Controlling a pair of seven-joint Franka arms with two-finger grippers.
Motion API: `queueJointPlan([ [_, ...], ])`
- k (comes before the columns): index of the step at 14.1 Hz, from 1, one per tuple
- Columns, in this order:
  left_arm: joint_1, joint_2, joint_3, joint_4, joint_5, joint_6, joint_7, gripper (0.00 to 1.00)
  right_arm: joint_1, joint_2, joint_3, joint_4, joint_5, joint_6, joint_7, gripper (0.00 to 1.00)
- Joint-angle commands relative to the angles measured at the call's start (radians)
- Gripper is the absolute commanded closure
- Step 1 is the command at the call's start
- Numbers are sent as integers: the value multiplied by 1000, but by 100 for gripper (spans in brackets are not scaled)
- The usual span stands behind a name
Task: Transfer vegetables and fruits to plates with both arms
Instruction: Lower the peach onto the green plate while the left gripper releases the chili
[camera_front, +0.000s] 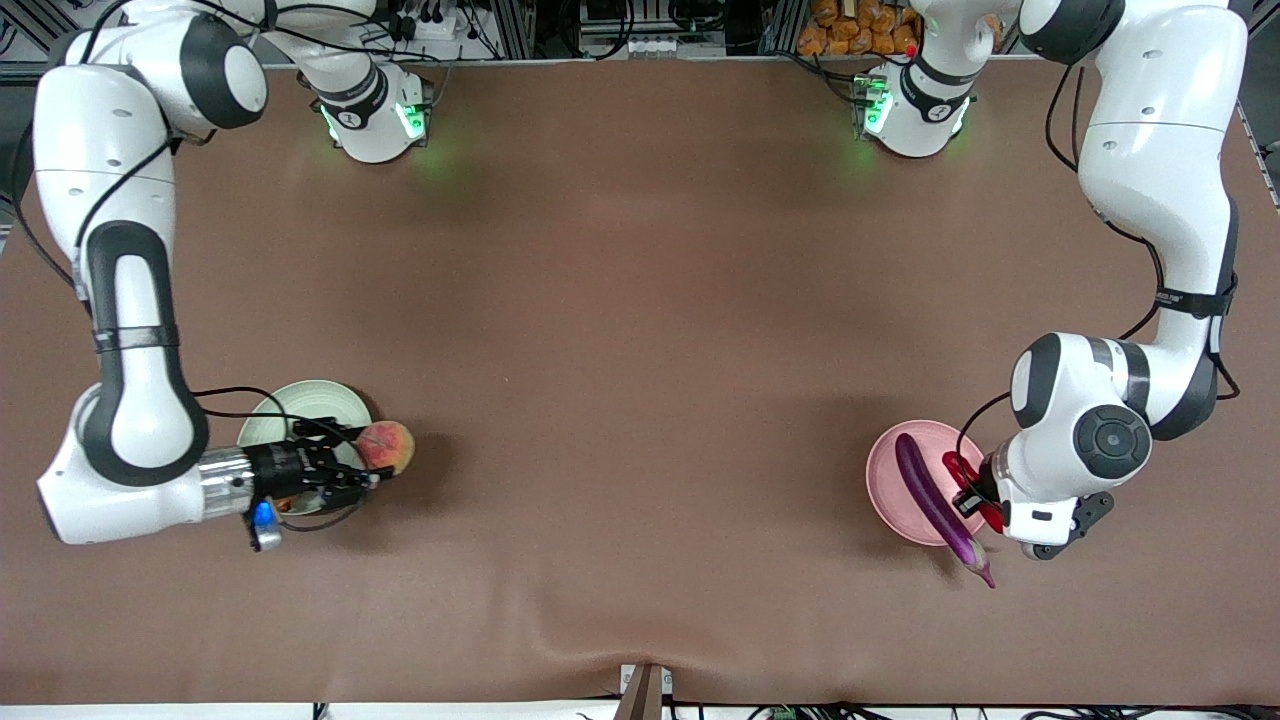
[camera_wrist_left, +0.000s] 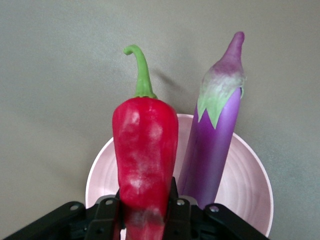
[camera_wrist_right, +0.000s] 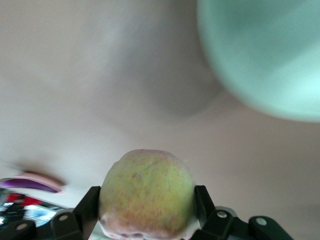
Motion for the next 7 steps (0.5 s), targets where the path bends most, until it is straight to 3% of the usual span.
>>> queueJointPlan([
  [1, 0, -16, -2, -16, -11, -7, -4, 69, -14, 1, 14, -6, -120, -4, -211, 67],
  [2, 0, -18, -5, -17, -11, -8, -7, 50, -14, 9, 14, -8, -139, 4, -259, 67],
  [5, 0, -21, -52, -17, -11, -43, -45, 11, -19, 23, 14, -28, -258, 71, -381, 66],
  [6, 0, -30, -65, -19, -11, -66, -62, 0, -32, 23, 14, -40, -288, 85, -436, 64],
  [7, -2, -36, -82, -19, -11, -98, -74, 0, -39, 23, 14, -46, -291, 100, -469, 63],
])
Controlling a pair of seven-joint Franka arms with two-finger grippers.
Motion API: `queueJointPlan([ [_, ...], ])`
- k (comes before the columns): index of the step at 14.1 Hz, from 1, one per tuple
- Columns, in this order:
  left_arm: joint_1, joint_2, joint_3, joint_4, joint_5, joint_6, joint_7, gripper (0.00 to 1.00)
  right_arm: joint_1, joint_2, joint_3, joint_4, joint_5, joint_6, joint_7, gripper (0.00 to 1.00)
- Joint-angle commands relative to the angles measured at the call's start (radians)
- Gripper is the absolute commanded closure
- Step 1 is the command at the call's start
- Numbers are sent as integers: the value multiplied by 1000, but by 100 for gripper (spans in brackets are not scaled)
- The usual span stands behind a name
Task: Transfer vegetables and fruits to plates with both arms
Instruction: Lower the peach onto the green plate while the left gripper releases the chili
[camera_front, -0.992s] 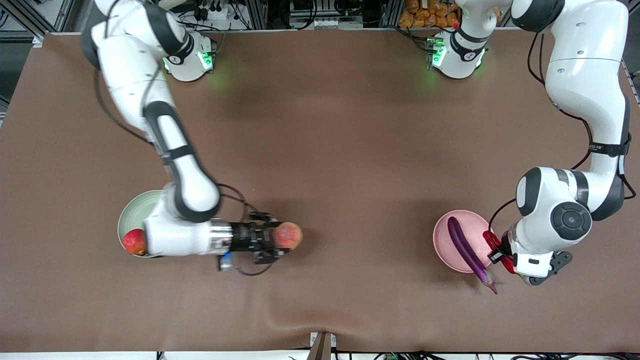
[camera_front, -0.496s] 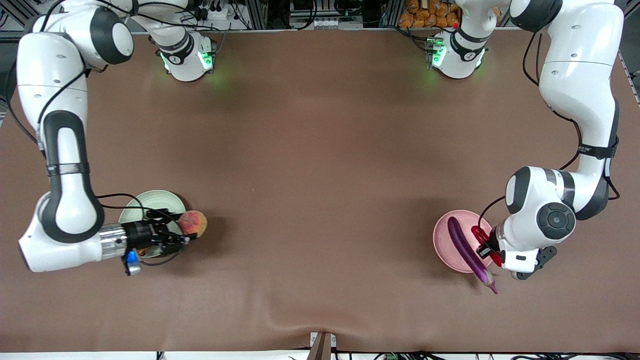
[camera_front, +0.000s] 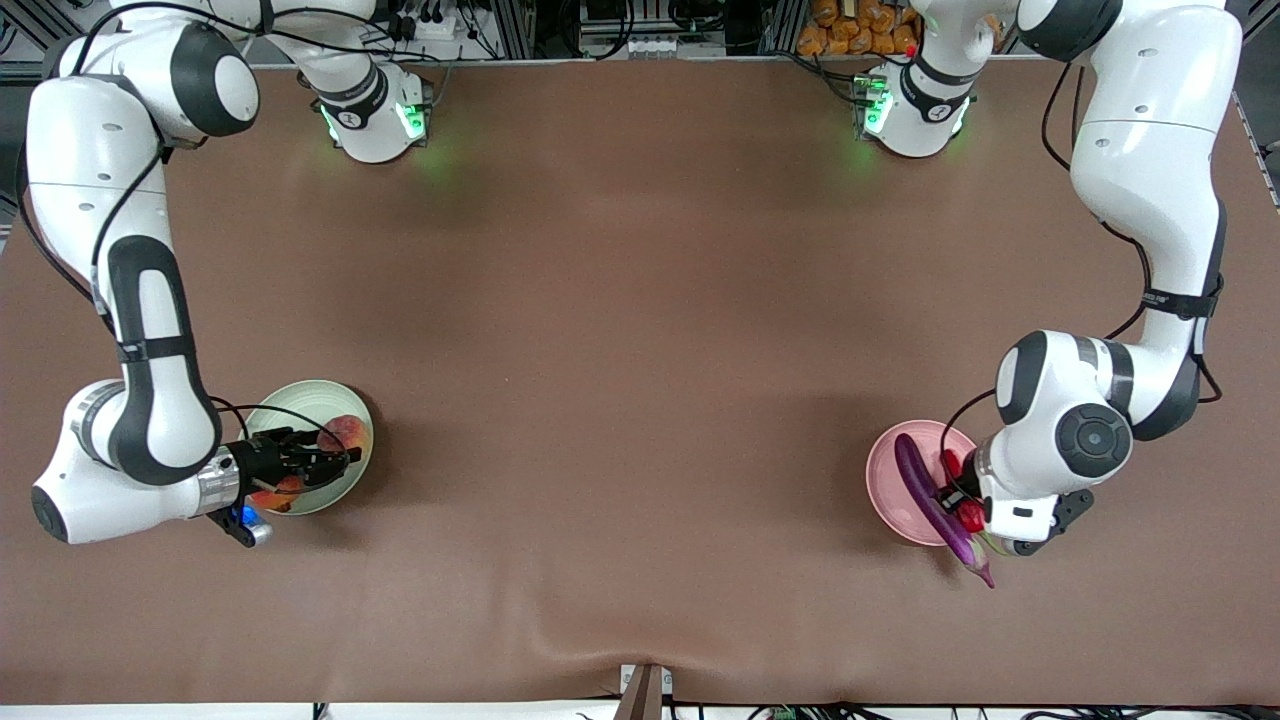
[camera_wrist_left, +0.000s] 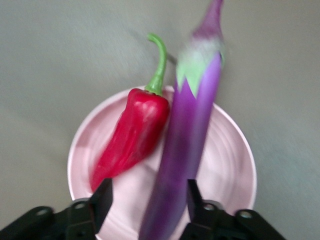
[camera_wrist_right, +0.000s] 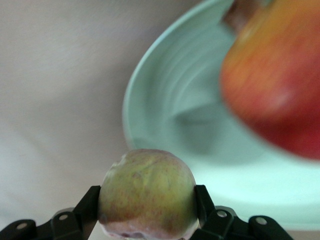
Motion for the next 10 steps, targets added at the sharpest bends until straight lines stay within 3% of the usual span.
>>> queueJointPlan([
  [1, -3, -53, -35, -15, -6, -100, -28, 0, -24, -11, 12, -21, -41, 26, -82, 62],
  [2, -1, -77, -36, -14, -2, -149, -17, 0, -24, -11, 12, -21, -41, 25, -82, 61],
  [3, -1, -111, -38, -13, -2, -192, -9, 0, -25, -12, 12, -21, -41, 20, -82, 48],
  [4, 0, -146, -53, -13, -2, -228, 12, 0, -30, -17, 12, -21, -39, 14, -83, 2],
  [8, 6, -286, -93, 0, 1, -266, 214, 0, -24, -75, 12, -18, -52, -40, -88, 0],
  [10, 8, -349, -92, 3, 2, -305, 372, 0, -18, -145, 17, -21, -145, -74, -159, 0],
])
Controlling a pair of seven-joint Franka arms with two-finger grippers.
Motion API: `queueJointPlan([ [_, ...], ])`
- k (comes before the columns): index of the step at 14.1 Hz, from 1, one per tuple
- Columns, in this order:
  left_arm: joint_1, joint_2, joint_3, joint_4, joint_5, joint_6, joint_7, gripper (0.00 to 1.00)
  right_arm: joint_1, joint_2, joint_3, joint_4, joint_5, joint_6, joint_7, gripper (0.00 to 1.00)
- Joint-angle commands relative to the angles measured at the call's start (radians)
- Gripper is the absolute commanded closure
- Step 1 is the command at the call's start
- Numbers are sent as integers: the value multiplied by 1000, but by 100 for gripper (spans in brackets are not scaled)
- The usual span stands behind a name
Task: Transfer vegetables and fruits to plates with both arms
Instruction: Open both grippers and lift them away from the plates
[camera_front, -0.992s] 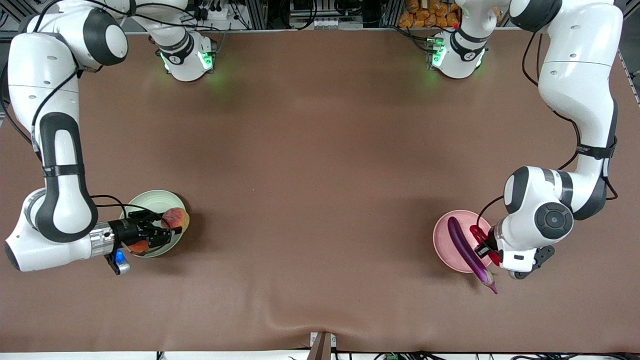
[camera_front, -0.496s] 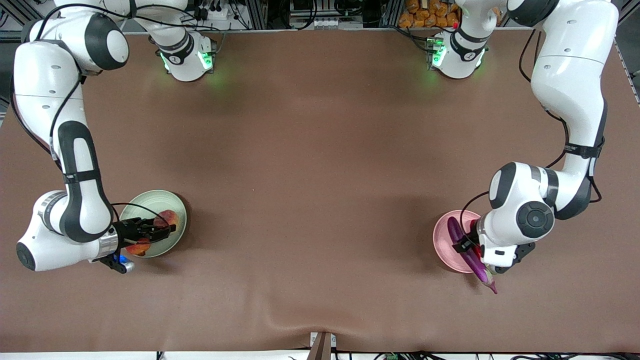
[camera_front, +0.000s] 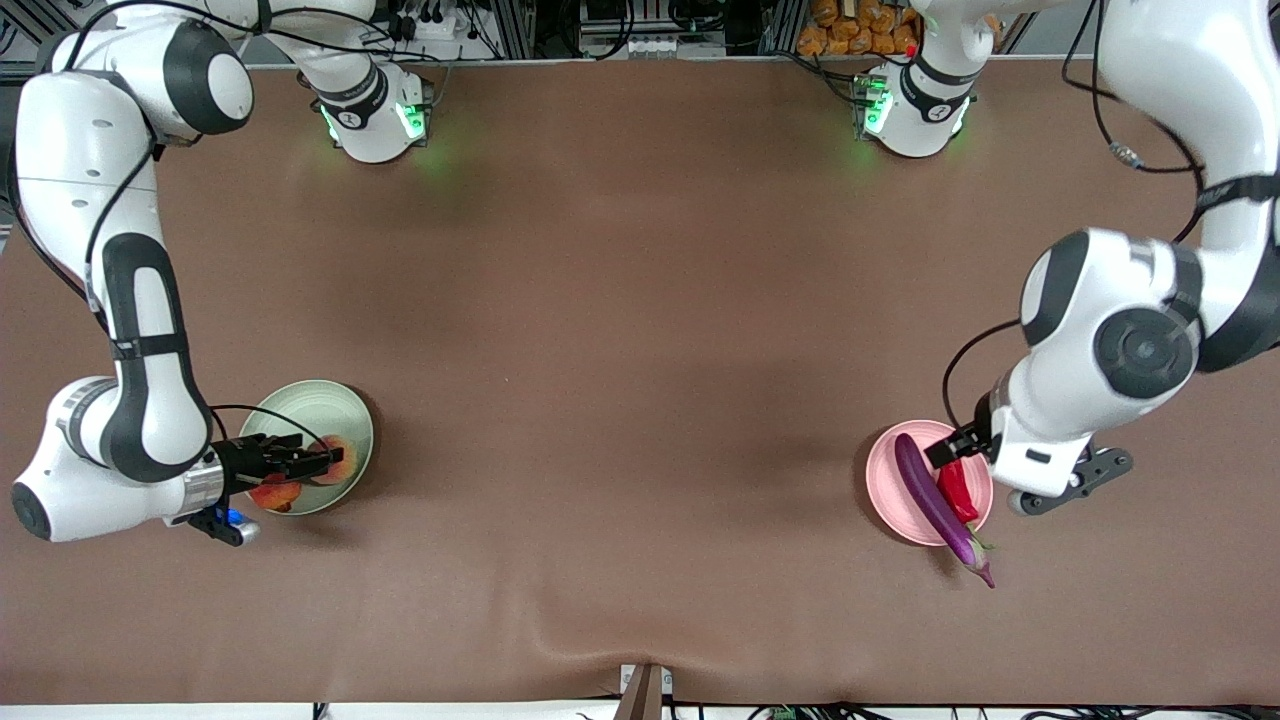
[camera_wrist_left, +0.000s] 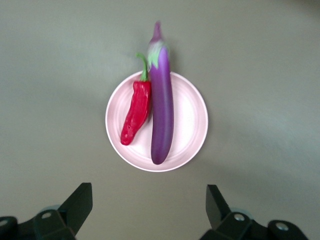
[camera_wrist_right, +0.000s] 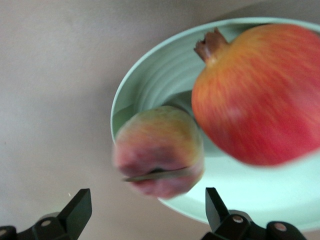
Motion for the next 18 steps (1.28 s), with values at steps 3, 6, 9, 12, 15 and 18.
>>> queueJointPlan([
  [3, 73, -135, -8, -17, -51, -104, 273, 0, 2, -274, 16, -160, -183, 13, -208, 0],
  [6, 82, -227, 6, -13, -105, -154, 354, 0, -24, -516, 15, -460, -224, 219, -331, 0],
  [9, 97, -292, 6, -13, -125, -229, 386, 0, -21, -685, 12, -588, -227, 234, -313, 0],
  [12, 116, -329, -3, -17, -139, -243, 420, 0, 1, -771, 13, -573, -232, 113, -208, 0],
  [15, 102, -376, 10, -37, -144, -311, 467, 0, 66, -871, 12, -556, -233, -19, 4, 0],
  [18, -33, -447, 157, -131, -144, -311, 466, 0, 96, -936, 10, -541, -233, -94, 36, 0],
])
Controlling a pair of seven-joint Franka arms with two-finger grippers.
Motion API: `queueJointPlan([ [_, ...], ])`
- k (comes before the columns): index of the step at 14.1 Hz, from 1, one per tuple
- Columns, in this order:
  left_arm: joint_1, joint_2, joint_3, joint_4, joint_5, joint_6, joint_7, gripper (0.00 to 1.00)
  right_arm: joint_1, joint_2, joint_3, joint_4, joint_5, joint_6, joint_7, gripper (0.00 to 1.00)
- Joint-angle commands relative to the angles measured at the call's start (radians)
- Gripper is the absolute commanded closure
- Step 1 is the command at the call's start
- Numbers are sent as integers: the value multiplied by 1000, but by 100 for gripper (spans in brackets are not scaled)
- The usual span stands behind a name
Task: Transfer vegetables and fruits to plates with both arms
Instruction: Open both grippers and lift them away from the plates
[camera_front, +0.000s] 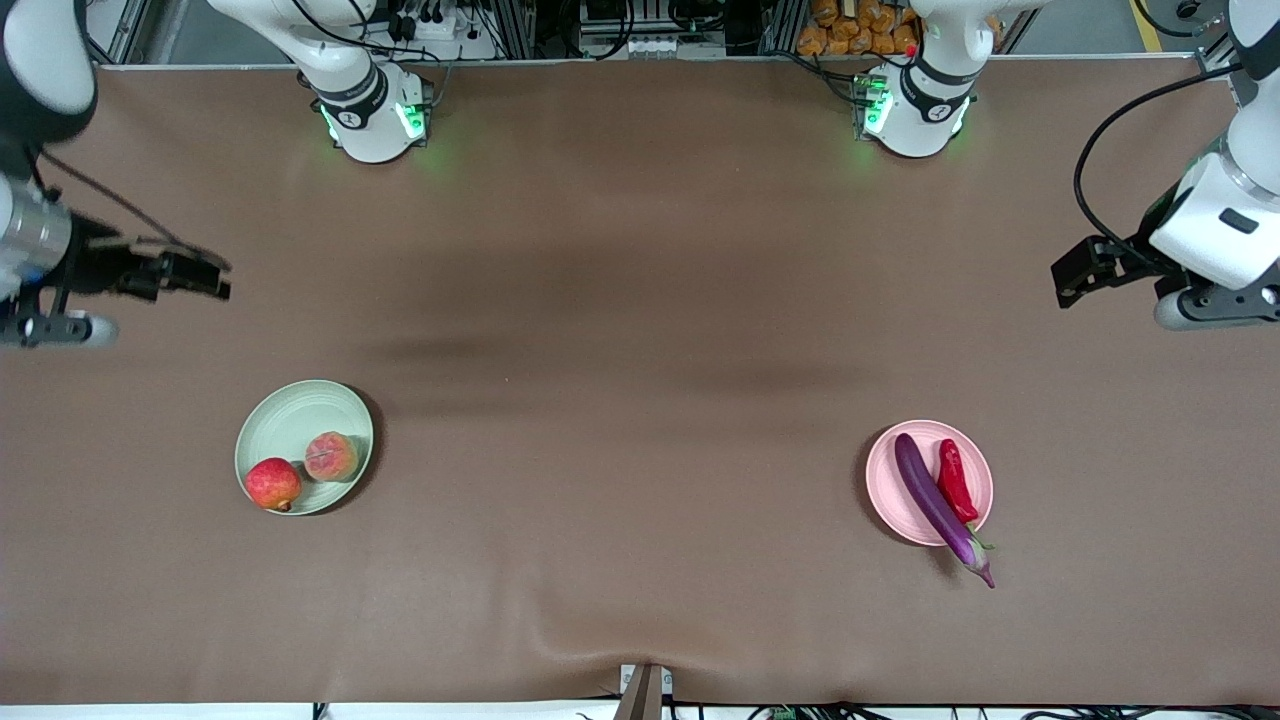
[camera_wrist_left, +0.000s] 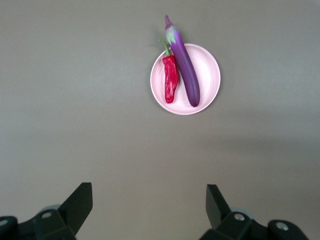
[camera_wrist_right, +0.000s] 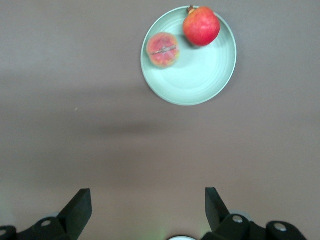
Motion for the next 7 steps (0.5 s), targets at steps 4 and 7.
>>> queueJointPlan([
  [4, -162, -130, 210, -166, -70, -5, 21, 0, 11, -114, 2, 33, -72, -119, 26, 0],
  [7, -159, -149, 205, -172, -83, -37, 7, 0, 6, -112, 1, 82, -72, -167, 26, 0],
])
